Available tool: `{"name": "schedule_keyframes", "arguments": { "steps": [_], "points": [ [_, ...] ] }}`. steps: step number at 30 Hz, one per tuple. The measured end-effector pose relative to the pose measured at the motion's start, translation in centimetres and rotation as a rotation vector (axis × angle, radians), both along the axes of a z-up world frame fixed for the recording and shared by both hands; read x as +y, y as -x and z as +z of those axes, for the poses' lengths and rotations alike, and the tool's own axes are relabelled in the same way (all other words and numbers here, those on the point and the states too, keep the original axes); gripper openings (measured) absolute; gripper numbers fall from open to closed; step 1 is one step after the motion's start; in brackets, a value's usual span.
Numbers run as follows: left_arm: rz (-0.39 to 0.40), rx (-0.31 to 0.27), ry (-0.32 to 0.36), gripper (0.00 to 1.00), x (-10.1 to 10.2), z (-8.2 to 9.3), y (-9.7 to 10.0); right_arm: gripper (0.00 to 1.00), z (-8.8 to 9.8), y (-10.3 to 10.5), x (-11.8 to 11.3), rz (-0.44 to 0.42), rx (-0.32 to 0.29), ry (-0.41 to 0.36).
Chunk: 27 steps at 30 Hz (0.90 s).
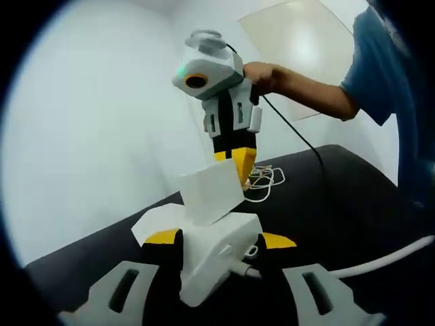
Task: Insert the desk lamp plug into the socket, turn on the power strip switch, turn on the lamp switch, then turn off the lamp switch, turn off the power strip switch, and remove the plug from the socket.
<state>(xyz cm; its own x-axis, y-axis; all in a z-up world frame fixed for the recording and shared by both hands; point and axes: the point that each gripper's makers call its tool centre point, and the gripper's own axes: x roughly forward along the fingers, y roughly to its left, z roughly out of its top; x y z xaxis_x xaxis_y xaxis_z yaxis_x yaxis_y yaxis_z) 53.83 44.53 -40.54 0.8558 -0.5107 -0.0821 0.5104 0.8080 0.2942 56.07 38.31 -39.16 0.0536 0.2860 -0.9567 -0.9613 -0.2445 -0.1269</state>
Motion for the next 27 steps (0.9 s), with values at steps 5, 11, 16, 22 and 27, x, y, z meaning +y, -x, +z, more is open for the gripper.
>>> {"name": "schedule_keyframes", "arguments": {
  "steps": [5, 11, 16, 22, 27],
  "points": [
    [-0.006, -0.004, -0.003, 0.41, -0.9, 0.1, 0.5, 0.06, -0.4, -0.4, -0.5, -0.015, 0.028, -0.031],
    [-0.009, 0.0, 0.004, 0.42, -1.4, 0.1, 0.9, 0.06, -0.9, -0.3, -0.4, -0.066, 0.086, -0.149],
    [-0.01, -0.002, 0.005, 0.42, -1.3, 0.2, 0.9, 0.05, -2.4, -0.8, -1.0, -0.098, 0.093, -0.162],
    [-0.009, -0.001, 0.007, 0.42, -0.8, 0.0, 0.7, 0.06, -2.0, -0.7, -0.7, -0.1, 0.09, -0.175],
    [-0.005, 0.003, 0.008, 0.42, -0.6, 0.0, 0.6, 0.06, -0.6, -0.4, 0.1, -0.061, 0.044, -0.157]
  ]
}}
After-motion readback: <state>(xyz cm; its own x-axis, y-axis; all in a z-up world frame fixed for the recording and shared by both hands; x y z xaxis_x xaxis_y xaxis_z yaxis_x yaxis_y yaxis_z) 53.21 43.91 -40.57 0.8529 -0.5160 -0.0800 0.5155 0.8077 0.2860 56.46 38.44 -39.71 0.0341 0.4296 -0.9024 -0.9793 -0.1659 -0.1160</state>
